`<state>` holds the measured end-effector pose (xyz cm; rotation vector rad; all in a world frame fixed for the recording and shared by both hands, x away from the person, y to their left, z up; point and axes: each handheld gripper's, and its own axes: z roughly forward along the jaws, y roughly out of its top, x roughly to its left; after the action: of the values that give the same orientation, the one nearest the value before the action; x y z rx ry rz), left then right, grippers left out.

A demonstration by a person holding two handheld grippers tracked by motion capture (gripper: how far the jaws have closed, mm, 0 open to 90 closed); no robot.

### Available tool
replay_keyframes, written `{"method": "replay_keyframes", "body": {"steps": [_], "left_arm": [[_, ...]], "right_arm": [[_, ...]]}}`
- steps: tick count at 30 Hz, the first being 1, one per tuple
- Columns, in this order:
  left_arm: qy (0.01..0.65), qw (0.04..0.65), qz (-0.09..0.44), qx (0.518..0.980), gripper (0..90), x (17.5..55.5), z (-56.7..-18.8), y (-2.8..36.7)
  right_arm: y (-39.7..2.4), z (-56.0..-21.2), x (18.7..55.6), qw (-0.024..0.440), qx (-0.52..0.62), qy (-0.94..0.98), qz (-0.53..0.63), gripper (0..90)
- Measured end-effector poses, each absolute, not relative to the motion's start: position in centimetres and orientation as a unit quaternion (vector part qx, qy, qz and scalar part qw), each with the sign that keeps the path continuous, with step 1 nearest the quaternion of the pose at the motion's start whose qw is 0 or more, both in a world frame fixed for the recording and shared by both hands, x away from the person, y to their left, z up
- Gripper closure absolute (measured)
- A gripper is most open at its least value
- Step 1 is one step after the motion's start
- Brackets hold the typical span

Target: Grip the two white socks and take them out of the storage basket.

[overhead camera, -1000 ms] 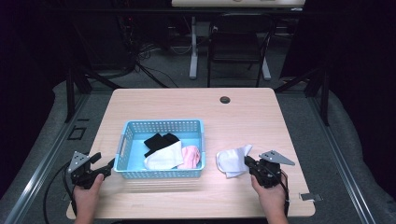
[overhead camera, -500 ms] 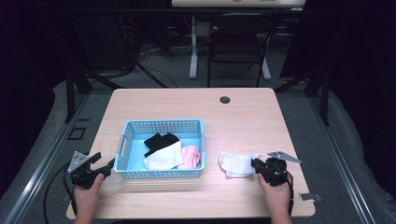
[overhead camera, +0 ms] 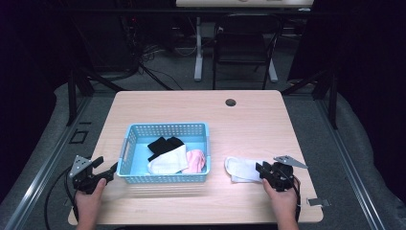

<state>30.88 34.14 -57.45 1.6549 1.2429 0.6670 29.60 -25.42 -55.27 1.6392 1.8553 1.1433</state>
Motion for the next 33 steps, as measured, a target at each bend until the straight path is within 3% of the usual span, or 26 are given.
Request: {"method": "replay_keyframes", "body": {"steps": [14, 24, 33], "left_arm": [[0.507, 0.465, 0.272, 0.673, 24.7, 30.8, -57.4, 34.2], [0.507, 0.467, 0.272, 0.671, 24.7, 30.8, -57.4, 34.3], [0.507, 0.467, 0.271, 0.672, 24.7, 30.8, -57.4, 34.3]], "right_arm": [[-22.9, -51.9, 30.2, 0.205, 0.548, 0.698, 0.413, 58.9], [-16.5, -46.3, 32.3, 0.202, 0.465, 0.755, 0.416, 59.0], [-11.7, -44.4, 34.1, 0.177, 0.415, 0.787, 0.421, 55.8]]}}
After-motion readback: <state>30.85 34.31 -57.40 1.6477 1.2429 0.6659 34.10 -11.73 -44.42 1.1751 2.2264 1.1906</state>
